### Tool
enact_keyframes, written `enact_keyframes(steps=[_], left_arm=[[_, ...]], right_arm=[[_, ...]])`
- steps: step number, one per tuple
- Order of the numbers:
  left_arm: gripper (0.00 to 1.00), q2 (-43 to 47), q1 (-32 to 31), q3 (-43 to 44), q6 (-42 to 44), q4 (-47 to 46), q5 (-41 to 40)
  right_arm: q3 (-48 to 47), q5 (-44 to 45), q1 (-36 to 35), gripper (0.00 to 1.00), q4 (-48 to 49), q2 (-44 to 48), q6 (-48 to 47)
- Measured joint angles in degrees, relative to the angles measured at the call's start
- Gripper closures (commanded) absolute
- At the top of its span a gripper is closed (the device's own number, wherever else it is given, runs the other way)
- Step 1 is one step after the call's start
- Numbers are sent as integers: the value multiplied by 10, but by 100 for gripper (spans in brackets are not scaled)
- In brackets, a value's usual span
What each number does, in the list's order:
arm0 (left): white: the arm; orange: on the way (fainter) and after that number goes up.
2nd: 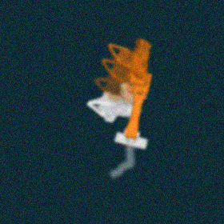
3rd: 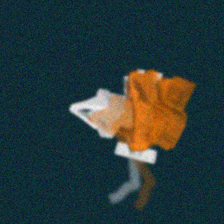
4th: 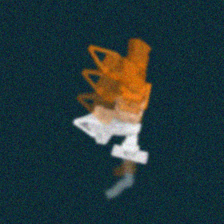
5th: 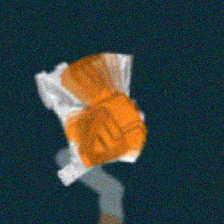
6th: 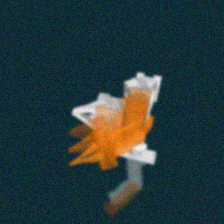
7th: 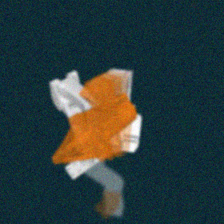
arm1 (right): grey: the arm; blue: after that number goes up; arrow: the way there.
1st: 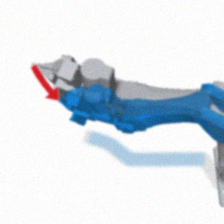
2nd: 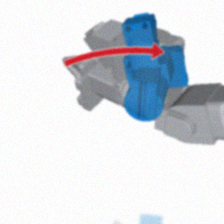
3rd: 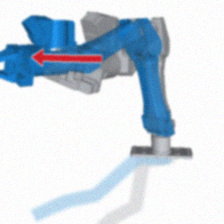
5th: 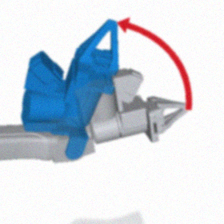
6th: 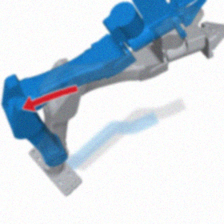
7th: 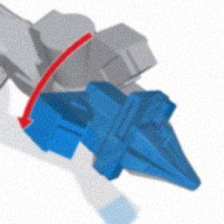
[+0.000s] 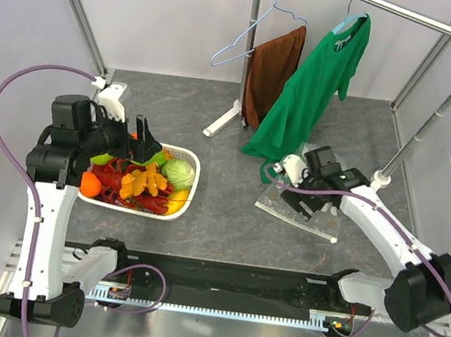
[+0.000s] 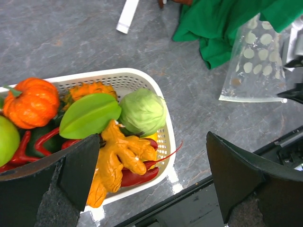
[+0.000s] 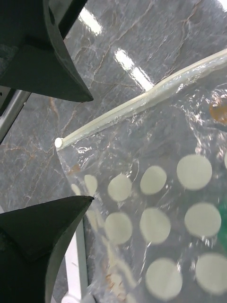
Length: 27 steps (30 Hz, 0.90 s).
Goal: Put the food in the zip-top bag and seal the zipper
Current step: Pick up the zipper food storage bag at the center of the board.
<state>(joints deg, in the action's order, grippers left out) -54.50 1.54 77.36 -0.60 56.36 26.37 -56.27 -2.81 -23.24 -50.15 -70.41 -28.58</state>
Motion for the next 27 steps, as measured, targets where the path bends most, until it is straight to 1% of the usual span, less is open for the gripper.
enact_keyframes(steps=[4, 6, 13, 16, 18, 20, 21, 23, 24, 26, 27], left_arm=[[0, 7, 0, -26, 0, -23, 35], [0, 7, 0, -36, 2, -31, 52], [0, 9, 0, -70, 12, -49, 105], [0, 15, 0, -83, 16, -57, 119], [0, 17, 0, -87, 18, -59, 127], [0, 18, 0, -90, 19, -60, 131], [0, 19, 0, -91, 20, -61, 132], [0, 19, 0, -93, 21, -63, 132], [0, 19, 0, -94, 22, -64, 132], [0, 21, 0, -94, 24, -68, 132], [0, 22, 0, -95, 25, -71, 132]], right_arm=[[31, 38, -48, 16, 33, -45, -18], [41, 48, -56, 16, 45, -65, -28], [53, 77, -57, 6, 103, -152, -65], [63, 87, -57, 5, 124, -182, -79], [58, 87, -57, 7, 124, -195, -87], [50, 79, -54, 16, 119, -204, -95], [41, 71, -51, 25, 111, -214, -99], [15, 45, -41, 35, 85, -243, -106], [-7, 26, -35, 46, 65, -266, -106], [-25, 6, -24, 57, 46, -286, -108], [-35, 2, -19, 68, 39, -295, -108]])
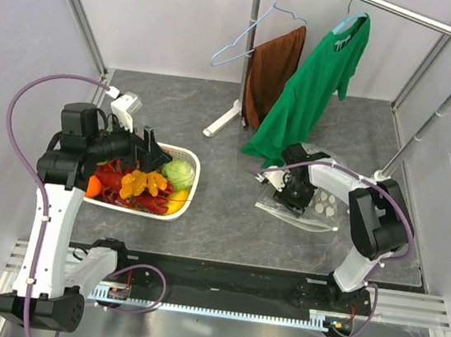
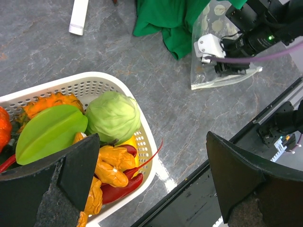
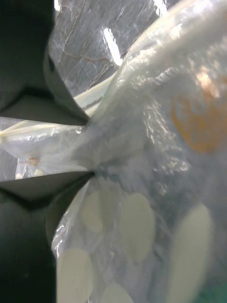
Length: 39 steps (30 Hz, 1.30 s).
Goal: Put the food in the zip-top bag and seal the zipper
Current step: Pick up the zipper food storage bag at the center of the board, then open the zipper of the food storage bag at the center of the board.
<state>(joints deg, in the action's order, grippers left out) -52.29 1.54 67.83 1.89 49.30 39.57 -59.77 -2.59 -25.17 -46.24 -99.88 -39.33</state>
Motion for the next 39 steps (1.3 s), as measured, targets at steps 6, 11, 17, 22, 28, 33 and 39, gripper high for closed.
enact_keyframes(steps=[6, 11, 17, 22, 28, 33, 39], left_arm=[[0, 8, 0, -11, 7, -2, 1], [0, 22, 0, -36, 9, -4, 21], [4, 84, 0, -110, -12, -26, 92], [6, 151, -1, -188, -85, -86, 124], [11, 148, -48, -225, -173, -196, 120], [13, 77, -188, -236, -196, -272, 49], [18, -21, -308, -242, -228, -348, -22]], right_arm=[[-22, -25, 18, 100, -4, -16, -2], [-25, -66, 28, 100, -7, -11, 13], [-25, -185, 30, 100, -10, 63, 113], [-27, -262, 42, 100, 24, 176, 264], [9, -321, 66, 100, 112, 232, 486], [101, -342, 65, 100, 206, 263, 660], [198, -329, 64, 100, 292, 389, 820]])
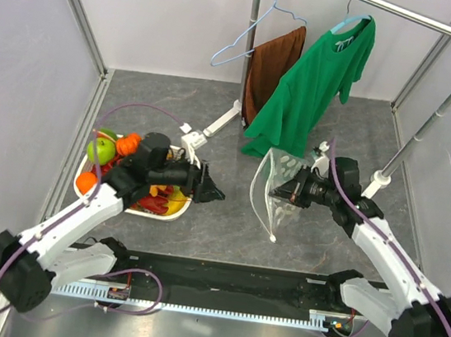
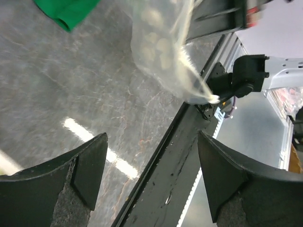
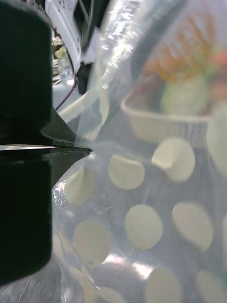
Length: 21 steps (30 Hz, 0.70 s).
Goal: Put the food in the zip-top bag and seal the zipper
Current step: Open the zipper of the food storage bag at the center of the board.
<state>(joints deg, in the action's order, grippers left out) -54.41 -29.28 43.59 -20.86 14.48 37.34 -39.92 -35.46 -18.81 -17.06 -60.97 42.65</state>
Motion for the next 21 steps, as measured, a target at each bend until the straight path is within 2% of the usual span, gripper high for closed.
enact_keyframes(steps=[4, 8, 16, 21], left_arm=[[18, -68, -64, 0, -23, -45, -34], [17, -104, -111, 14, -39, -74, -59], [16, -115, -121, 49, -76, -106, -63], [17, -136, -149, 83, -77, -101, -92]], right_arm=[[8, 23, -2, 100, 36, 67, 68], [11, 40, -5, 100, 45, 89, 112], [14, 81, -30, 100, 24, 94, 123], [14, 99, -60, 100, 21, 98, 127]])
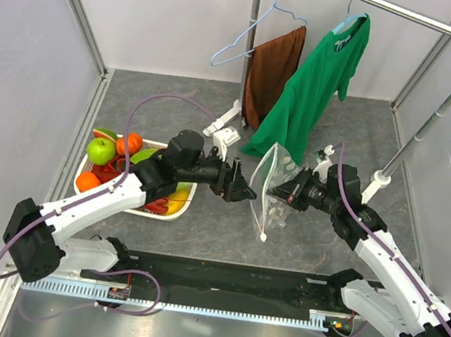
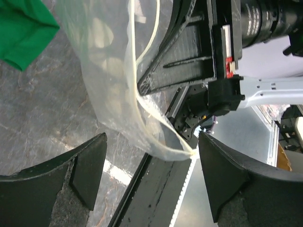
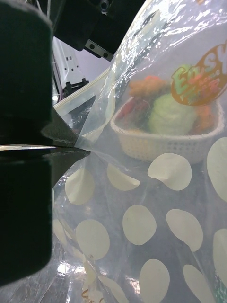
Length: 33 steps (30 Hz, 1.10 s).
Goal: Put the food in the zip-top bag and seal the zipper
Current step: Open the zipper of the food storage bag at the center of the board.
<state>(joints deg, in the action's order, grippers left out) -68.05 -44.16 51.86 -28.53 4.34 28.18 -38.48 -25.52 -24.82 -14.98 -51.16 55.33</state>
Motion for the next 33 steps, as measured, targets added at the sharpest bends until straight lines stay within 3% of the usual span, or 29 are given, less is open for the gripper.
enact_keyframes(steps=[3, 4, 6, 7, 8, 9, 10, 13, 17, 21, 23, 28, 33], left_arm=[[31, -21, -10, 22, 0, 4, -20], [43, -28, -12, 28, 0, 7, -27], [55, -40, -12, 36, -2, 16, -35], [74, -46, -12, 39, 0, 20, -40], [86, -53, -12, 43, 0, 25, -42], [95, -59, -12, 45, -2, 30, -42], [98, -63, -12, 46, -1, 33, -41], [98, -66, -9, 47, -3, 35, -34], [98, -53, -6, 47, -6, 55, -44], [98, -33, -5, 48, -15, 96, -79], [98, -28, -4, 52, -24, 113, -91], [98, -36, -5, 72, -54, 129, -102], [98, -71, -14, 108, -80, 133, -115]], right_arm=[[0, 2, -1, 100, 0, 2, 0], [0, 2, -1, 100, 0, 2, 0], [0, -1, -2, 100, 3, 2, 0], [0, -4, -3, 100, 7, 2, 0], [0, -7, -5, 100, 12, 2, 0], [0, -12, -7, 100, 15, 3, 0], [0, -17, -9, 92, 17, 3, -1], [0, -29, -12, 54, 25, 6, -7], [-17, -19, -13, 53, -11, 6, -62], [-103, 22, -13, 65, -97, 6, -144], [-144, 29, -13, 66, -113, 10, -172], [-179, 0, -13, 54, -116, 19, -187], [-179, -17, -17, 52, -113, -14, -176]])
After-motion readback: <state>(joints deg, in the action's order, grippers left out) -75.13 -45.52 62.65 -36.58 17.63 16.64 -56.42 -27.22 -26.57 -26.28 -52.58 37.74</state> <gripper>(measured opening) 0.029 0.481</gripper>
